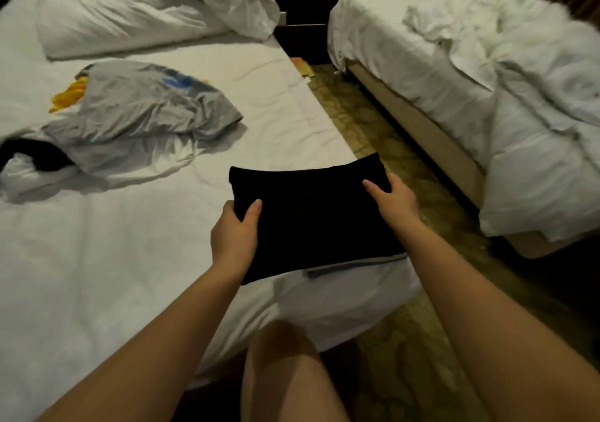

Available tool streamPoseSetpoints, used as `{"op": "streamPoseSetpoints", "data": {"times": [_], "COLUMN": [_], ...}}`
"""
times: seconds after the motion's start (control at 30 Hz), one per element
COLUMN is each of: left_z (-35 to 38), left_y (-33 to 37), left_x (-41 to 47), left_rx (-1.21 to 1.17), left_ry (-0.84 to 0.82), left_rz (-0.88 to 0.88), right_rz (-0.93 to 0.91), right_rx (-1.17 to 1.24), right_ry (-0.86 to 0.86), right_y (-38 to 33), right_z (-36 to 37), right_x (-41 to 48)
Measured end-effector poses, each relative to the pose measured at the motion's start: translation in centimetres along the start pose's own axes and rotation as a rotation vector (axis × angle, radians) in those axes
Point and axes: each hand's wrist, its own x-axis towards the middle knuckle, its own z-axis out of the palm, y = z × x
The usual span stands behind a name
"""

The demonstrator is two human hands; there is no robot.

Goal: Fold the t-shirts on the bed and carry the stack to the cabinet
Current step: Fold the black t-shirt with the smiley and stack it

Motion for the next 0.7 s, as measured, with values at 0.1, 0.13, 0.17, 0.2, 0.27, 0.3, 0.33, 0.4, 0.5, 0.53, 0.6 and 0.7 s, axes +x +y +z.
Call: {"op": "streamPoseSetpoints", "data": {"times": [0.1, 0.13, 0.17, 0.2, 0.27, 0.3, 0.33, 0.4, 0.5, 0.53, 0.6, 0.7], "left_z": [4.4, 5.6, 6.6, 7.6, 9.2, 9.8, 10.4, 11.2, 11.8, 11.8, 11.7, 12.0], "left_y": [1.5, 1.6, 1.4, 1.2, 0.6, 0.2, -0.1, -0.8, -1.6, -1.7, -1.8, -1.3], "left_x": [1.1, 1.4, 1.6, 1.8, 2.2, 2.3, 2.5, 2.8, 3.1, 3.1, 3.2, 2.9], "left_rx": [-0.001, -0.004, -0.008, -0.016, -0.015, -0.003, 0.01, 0.037, 0.098, 0.134, 0.25, 0.594], "left_ry": [-0.03, -0.036, -0.043, -0.052, -0.073, -0.082, -0.09, -0.093, -0.052, -0.036, 0.026, 0.164], "left_rz": [-0.03, -0.046, -0.058, -0.067, -0.077, -0.082, -0.087, -0.098, -0.127, -0.135, -0.064, 0.387], "right_rz": [0.04, 0.054, 0.069, 0.084, 0.111, 0.122, 0.129, 0.142, 0.174, 0.19, 0.193, -0.028], "right_rx": [-0.009, -0.017, -0.025, -0.034, -0.045, -0.045, -0.042, -0.032, -0.022, -0.042, -0.181, -0.523], "right_ry": [-0.024, -0.037, -0.044, -0.049, -0.058, -0.057, -0.053, -0.04, -0.065, -0.072, -0.018, 0.166], "right_y": [2.2, 3.0, 3.9, 4.7, 6.2, 7.0, 7.7, 9.0, 10.4, 10.5, 10.6, 9.5], "right_z": [-2.9, -3.3, -3.6, -3.7, -3.6, -3.4, -3.3, -2.8, -1.7, -1.3, -0.7, 0.2], "right_x": [3.0, 3.8, 4.6, 5.2, 6.1, 6.5, 6.8, 7.3, 7.6, 7.6, 7.6, 6.6]}}
